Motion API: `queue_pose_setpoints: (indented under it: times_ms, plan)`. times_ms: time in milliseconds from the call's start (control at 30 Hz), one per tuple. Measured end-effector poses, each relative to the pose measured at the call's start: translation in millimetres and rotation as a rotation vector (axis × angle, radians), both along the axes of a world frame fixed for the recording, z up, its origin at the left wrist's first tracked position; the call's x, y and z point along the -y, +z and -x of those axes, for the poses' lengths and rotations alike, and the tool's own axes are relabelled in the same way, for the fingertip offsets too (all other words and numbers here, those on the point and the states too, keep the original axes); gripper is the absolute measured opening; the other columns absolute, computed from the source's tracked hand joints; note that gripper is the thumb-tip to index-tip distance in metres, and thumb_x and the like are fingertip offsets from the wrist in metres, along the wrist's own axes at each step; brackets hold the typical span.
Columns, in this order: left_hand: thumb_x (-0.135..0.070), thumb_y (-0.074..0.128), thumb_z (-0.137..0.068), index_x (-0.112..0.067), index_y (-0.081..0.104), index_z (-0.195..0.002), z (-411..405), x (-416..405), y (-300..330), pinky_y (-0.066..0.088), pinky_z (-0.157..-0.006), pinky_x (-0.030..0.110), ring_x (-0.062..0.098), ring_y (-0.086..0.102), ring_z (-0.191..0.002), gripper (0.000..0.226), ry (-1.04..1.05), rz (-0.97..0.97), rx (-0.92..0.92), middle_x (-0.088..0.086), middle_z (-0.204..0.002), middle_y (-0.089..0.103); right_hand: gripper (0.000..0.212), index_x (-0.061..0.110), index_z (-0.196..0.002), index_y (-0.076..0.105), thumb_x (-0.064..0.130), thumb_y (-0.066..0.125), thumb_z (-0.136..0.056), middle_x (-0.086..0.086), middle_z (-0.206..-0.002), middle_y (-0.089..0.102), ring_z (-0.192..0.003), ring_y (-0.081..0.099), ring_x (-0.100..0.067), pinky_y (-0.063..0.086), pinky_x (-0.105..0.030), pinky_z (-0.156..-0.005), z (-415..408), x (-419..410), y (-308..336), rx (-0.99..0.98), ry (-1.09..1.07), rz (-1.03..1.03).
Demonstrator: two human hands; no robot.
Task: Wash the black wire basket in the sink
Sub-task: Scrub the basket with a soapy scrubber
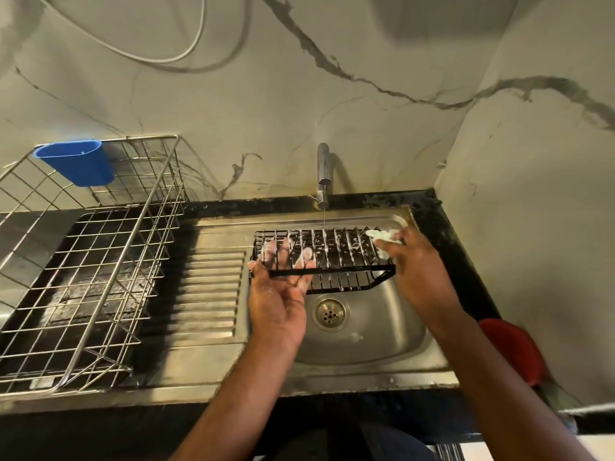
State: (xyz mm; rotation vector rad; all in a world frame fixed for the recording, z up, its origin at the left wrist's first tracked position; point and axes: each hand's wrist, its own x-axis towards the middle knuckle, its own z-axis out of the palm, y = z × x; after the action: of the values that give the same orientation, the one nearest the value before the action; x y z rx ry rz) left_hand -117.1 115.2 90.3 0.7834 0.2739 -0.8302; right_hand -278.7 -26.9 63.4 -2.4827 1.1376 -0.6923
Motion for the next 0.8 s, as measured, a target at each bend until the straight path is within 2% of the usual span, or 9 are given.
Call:
queue_pose_setpoints:
  times_ms: [167,300,367,433,533,600,667,733,800]
  plan:
    - [-0.036,0.039,-0.109,-0.012,0.06,-0.133,-19,-1,-5,0.053,-0.094,0.051,0.03,0.07,-0.114,0.04,0.044,0.0,-0.011,0.009,-0.124,0.074,0.041,0.021,-0.118,0.071,-0.007,0.062,-0.089,-0.006,-0.122,0.063,-0.105,0.061,-0.014,0.042,-0.009,-0.085,8,3,0,0.208,-0.229,-0.18]
    - [-0.042,0.034,-0.109,-0.014,0.061,-0.135,-24,3,-5,0.06,-0.081,0.044,0.033,0.07,-0.115,0.047,0.019,-0.022,0.004,0.009,-0.125,0.073,0.029,0.027,-0.104,0.066,0.002,0.055,-0.097,-0.001,-0.117,0.07,-0.1,0.07,-0.016,0.057,-0.037,-0.093,-6,3,2,0.681,-0.19,-0.759]
    - [-0.044,0.035,-0.108,-0.014,0.062,-0.134,-27,6,-4,0.062,-0.071,0.038,0.032,0.071,-0.113,0.047,0.016,-0.012,0.0,0.01,-0.123,0.074,0.025,0.021,-0.106,0.064,0.002,0.048,-0.101,-0.007,-0.118,0.068,-0.091,0.073,-0.019,0.06,-0.032,-0.077,-10,2,7,0.865,-0.179,-0.919]
    - [-0.042,0.042,-0.107,-0.016,0.061,-0.133,-26,9,0,0.064,-0.08,0.039,0.028,0.075,-0.102,0.041,-0.006,0.014,-0.008,0.013,-0.113,0.076,0.024,0.018,-0.108,0.064,0.002,0.047,-0.102,-0.009,-0.12,0.065,-0.091,0.067,-0.019,0.057,-0.025,-0.067,-13,-1,12,0.953,-0.181,-0.963]
    - [-0.045,0.053,-0.099,-0.012,0.048,-0.142,-7,17,0,0.055,-0.103,0.045,0.022,0.069,-0.085,0.054,-0.15,-0.035,0.059,0.011,-0.089,0.07,0.027,0.018,-0.11,0.066,0.0,0.048,-0.101,-0.004,-0.119,0.065,-0.094,0.06,-0.014,0.055,-0.024,-0.069,-27,-11,19,1.044,-0.156,-0.973]
    - [-0.049,0.056,-0.096,-0.008,0.047,-0.137,13,24,0,0.057,-0.099,0.045,0.032,0.069,-0.105,0.059,-0.274,-0.035,0.038,0.024,-0.116,0.066,0.03,0.025,-0.111,0.065,0.002,0.05,-0.1,0.006,-0.112,0.067,-0.098,0.063,-0.012,0.057,-0.028,-0.078,-40,-24,23,0.921,-0.164,-0.85]
    - [-0.043,0.058,-0.097,0.0,0.049,-0.135,25,30,0,0.062,-0.085,0.038,0.031,0.069,-0.106,0.058,-0.349,-0.012,-0.027,0.029,-0.129,0.064,0.034,0.034,-0.107,0.063,0.003,0.052,-0.098,0.01,-0.109,0.065,-0.099,0.064,-0.009,0.058,-0.032,-0.082,-52,-35,23,0.662,-0.147,-0.581]
    - [-0.033,0.057,-0.101,0.005,0.058,-0.126,25,35,-3,0.063,-0.067,0.029,0.021,0.073,-0.083,0.046,-0.412,0.029,-0.075,0.02,-0.104,0.075,0.037,0.035,-0.109,0.06,0.001,0.053,-0.096,0.004,-0.115,0.062,-0.1,0.063,-0.008,0.058,-0.034,-0.085,-57,-41,24,0.462,-0.086,-0.338]
    - [-0.022,0.053,-0.104,-0.002,0.063,-0.098,18,37,-7,0.057,-0.054,0.024,0.014,0.067,-0.056,0.023,-0.46,0.06,-0.114,0.007,-0.067,0.069,0.039,0.028,-0.116,0.062,-0.003,0.055,-0.094,0.003,-0.119,0.057,-0.104,0.059,-0.006,0.054,-0.026,-0.09,-53,-39,27,0.378,-0.044,-0.216]
